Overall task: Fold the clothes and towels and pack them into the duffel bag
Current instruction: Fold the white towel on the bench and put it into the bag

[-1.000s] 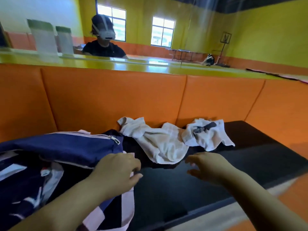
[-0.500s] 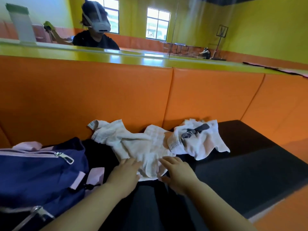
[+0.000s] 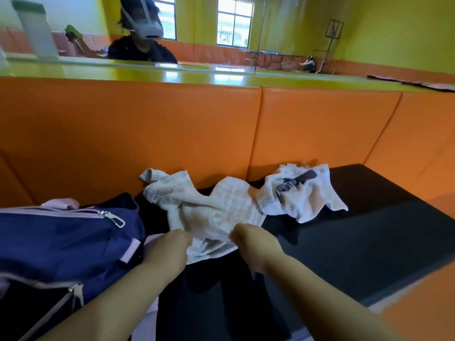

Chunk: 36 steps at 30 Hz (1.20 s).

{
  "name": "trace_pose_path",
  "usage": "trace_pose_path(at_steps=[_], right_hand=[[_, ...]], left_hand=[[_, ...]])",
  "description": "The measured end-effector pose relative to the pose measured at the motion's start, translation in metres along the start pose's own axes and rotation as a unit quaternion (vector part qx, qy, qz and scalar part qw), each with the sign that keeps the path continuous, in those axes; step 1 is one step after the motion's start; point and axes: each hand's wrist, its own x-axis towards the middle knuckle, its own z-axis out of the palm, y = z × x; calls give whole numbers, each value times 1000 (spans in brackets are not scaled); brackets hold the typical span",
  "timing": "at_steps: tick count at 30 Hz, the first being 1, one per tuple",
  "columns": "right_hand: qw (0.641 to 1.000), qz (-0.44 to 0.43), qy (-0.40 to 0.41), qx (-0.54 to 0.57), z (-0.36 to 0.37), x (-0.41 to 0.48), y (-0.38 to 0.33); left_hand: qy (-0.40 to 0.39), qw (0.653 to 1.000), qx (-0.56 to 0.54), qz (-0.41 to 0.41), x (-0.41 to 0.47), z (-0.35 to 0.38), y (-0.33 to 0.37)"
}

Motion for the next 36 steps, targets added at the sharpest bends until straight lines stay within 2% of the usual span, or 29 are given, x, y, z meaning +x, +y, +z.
trace_pose_path(at_steps=[3,6,11,14,16,19,23,26,30,36], right_hand=[[993,59,23,102,-23,-9,1],[976,97,64,183,-45,-21,5],[906,176,172,345,-77,-45,14],[877,225,226,360,-82,-55,27],[879,244,249,326,-80,-62,38],[903,272,201,266,-73,-76,48],[926,276,134,221,-63,-93,57],[911,260,137,288,-60,-100,59],[900,249,158,320,-57,-103,54],[885,237,224,331,-62,-107,47]], left_hand=[[-22,997,41,56,-13,-7,-6],[-68,992,4,109,-32,-15,-3],[-157,965,-89,188,-66,-36,17],[-198,942,-153,223,-81,-44,40],[-241,923,-190,235,-88,-46,55],[-248,918,-203,233,-90,-41,64],[-172,962,-125,172,-82,-28,54],[-159,979,-64,110,-94,-24,57],[-198,975,-9,104,-118,-19,76],[-151,983,-49,92,-123,-5,75]])
